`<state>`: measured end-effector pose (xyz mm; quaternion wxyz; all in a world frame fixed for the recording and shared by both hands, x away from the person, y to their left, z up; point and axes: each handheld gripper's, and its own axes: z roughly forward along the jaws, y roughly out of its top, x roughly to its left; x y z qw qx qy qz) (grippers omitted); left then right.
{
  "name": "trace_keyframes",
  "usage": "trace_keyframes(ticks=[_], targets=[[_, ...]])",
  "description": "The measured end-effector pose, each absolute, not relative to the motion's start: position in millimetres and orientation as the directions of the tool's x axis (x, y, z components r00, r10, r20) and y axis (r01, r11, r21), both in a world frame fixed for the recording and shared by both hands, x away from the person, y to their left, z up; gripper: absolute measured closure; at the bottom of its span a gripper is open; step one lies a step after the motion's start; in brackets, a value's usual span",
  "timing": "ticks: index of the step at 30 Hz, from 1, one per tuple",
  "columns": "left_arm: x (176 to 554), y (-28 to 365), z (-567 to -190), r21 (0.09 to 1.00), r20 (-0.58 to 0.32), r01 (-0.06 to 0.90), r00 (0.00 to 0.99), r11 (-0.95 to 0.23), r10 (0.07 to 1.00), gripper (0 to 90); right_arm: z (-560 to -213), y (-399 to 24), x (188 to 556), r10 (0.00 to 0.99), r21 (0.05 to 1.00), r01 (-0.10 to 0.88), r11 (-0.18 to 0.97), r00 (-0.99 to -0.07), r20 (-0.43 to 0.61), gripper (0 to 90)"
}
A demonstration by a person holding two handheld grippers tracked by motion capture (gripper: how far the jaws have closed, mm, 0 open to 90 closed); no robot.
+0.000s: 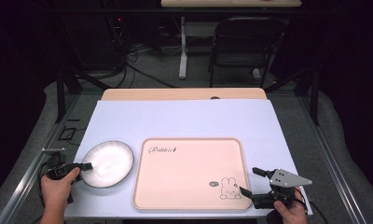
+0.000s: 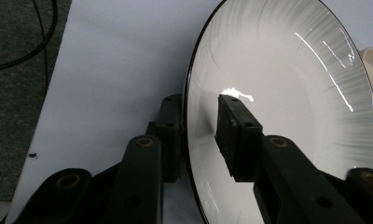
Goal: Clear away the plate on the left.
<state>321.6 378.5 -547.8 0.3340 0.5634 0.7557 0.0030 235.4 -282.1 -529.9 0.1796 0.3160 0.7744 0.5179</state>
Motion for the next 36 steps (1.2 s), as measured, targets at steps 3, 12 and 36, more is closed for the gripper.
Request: trace_keyframes(ticks=[3,12,36], targets=[[321.8,382.7,-549.6,0.373,-0.522,0.851,-0.135,0.368,0.842,74.0,-529.8,-282.0,235.4,0.676,0.916,0.304,0.263,-0.735,0.05,15.2],[322.3,389.3,-552.9,0.355,-0.574,0.848,-0.133,0.393,0.808,76.9,-529.8,-281.9,235.4,0.676,0.916,0.303,0.263,-0.735,0.049,15.2],[322.8,388.7,-538.6,0.38,-0.574,0.837,-0.121,0.394,0.81,82.5,-529.8,-281.9,235.4,0.676,0.916,0.303,0.263,-0.735,0.049,15.2]])
